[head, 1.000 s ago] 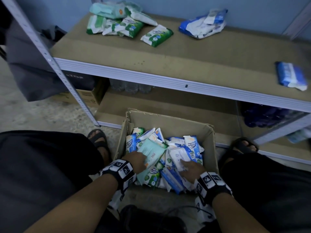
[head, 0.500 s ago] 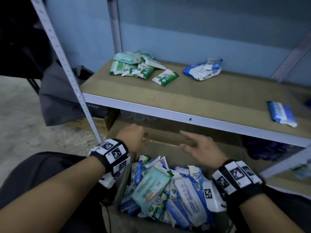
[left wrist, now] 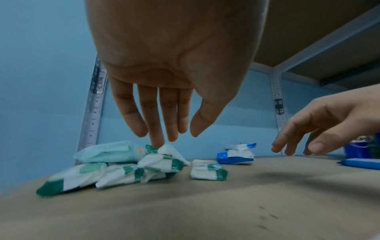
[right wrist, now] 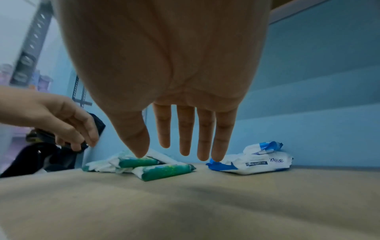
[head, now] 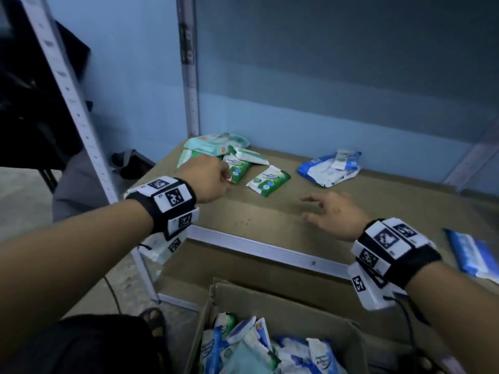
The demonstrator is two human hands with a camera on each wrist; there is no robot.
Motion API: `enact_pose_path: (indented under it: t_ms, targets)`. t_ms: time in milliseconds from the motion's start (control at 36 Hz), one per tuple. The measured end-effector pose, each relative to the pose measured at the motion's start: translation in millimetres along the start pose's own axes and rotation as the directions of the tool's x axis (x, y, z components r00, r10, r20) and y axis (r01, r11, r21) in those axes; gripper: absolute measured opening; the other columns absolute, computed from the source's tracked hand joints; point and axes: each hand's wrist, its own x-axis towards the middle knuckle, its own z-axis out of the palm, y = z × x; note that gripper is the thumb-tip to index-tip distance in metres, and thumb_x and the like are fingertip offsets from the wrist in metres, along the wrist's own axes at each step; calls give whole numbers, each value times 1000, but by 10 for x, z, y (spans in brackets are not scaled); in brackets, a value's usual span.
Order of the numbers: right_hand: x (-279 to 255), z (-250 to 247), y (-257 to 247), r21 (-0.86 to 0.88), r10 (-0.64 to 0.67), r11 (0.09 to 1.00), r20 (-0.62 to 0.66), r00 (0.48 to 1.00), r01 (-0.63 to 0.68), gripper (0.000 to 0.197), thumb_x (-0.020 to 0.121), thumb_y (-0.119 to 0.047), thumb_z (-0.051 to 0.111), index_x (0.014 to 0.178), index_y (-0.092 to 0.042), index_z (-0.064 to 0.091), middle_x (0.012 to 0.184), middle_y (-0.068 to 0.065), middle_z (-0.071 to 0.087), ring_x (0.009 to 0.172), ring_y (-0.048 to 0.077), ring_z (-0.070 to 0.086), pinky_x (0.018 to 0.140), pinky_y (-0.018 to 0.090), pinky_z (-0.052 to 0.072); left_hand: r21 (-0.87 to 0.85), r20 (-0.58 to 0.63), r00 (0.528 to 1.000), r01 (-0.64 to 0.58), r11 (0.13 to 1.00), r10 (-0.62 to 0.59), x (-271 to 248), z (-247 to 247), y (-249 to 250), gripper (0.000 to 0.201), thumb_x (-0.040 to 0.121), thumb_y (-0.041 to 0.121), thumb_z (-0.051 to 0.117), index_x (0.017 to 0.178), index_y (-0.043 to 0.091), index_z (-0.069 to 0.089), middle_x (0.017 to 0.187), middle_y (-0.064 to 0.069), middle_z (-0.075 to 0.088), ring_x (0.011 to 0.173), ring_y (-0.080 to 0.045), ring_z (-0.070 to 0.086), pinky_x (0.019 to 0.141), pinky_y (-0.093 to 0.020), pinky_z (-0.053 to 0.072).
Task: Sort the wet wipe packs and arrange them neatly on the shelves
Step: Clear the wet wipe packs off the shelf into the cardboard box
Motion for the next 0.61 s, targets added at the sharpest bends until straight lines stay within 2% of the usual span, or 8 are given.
enact_pose_path:
  t_ms: [83, 167, 222, 306, 333, 472, 556, 611]
  targets:
    - [297, -84, 109, -76, 2, 997, 16, 1000, -1, 48, 92, -32, 63, 138, -24, 53, 139, 2, 56, 127, 21, 51, 104, 30, 40, 110, -15, 999, 44, 993, -43, 299, -13, -88, 30, 85, 39, 62, 113, 30, 67, 122, -3, 63, 112, -27, 56, 88, -31, 47]
    - [630, -159, 248, -146, 41, 988, 0, 999, -41, 50, 92, -31, 61, 140, -26, 49, 145, -1, 50, 132, 22, 45, 106, 30, 37, 178, 41, 994, 91, 980, -100, 613, -11, -182, 36, 89, 39, 58, 121, 23, 62, 125, -8, 59, 113, -28, 53, 84, -30, 44]
    - [849, -185, 305, -157, 56, 986, -24, 998, -59, 44, 92, -28, 62, 135, -19, 55, 139, 2, 54, 127, 25, 48, 102, 33, 39, 193, 54, 988, 134, 972, -147, 825, 15, -271, 42, 90, 41, 58, 127, 21, 58, 125, -10, 58, 111, -29, 54, 82, -31, 47]
    - [1175, -160, 377, -182, 57, 981, -34, 998, -63, 30, 89, -22, 61, 113, -5, 61, 120, 10, 62, 113, 32, 56, 90, 36, 44, 193, 31, 980, 187, 963, -196, 1114, 114, -404, 54, 88, 42, 64, 135, 18, 51, 131, -12, 56, 114, -32, 56, 85, -36, 49]
    - [1273, -146, 402, -188, 64, 980, -35, 997, -70, 29, 89, -24, 61, 112, -7, 60, 118, 10, 62, 112, 33, 57, 89, 35, 44, 200, 26, 979, 195, 960, -204, 1200, 140, -431, 57, 88, 43, 64, 136, 16, 49, 132, -13, 55, 116, -33, 55, 86, -38, 49]
    - [1593, -57, 560, -283, 85, 956, -6, 996, -83, 53, 92, -30, 60, 142, -17, 45, 140, 11, 53, 125, 32, 51, 102, 35, 42, 239, 17, 975, 213, 947, -224, 1587, 266, -563, 67, 92, 48, 59, 144, 12, 39, 141, -16, 50, 123, -37, 51, 93, -42, 47]
    - [1644, -48, 616, -370, 58, 927, -41, 998, -69, 45, 90, -29, 60, 134, -25, 54, 131, 6, 60, 118, 30, 55, 94, 33, 45, 296, 76, 970, 199, 934, -231, 1716, 337, -582, 70, 95, 53, 52, 152, 19, 32, 151, -12, 41, 134, -36, 43, 102, -42, 42]
    - [1647, -74, 599, -422, 54, 904, -33, 998, -63, 41, 89, -25, 59, 131, -26, 56, 126, 5, 62, 115, 30, 56, 91, 34, 47, 361, 93, 975, 154, 920, -200, 1740, 356, -574, 69, 93, 58, 52, 149, 20, 38, 148, -10, 46, 132, -34, 45, 100, -41, 43]
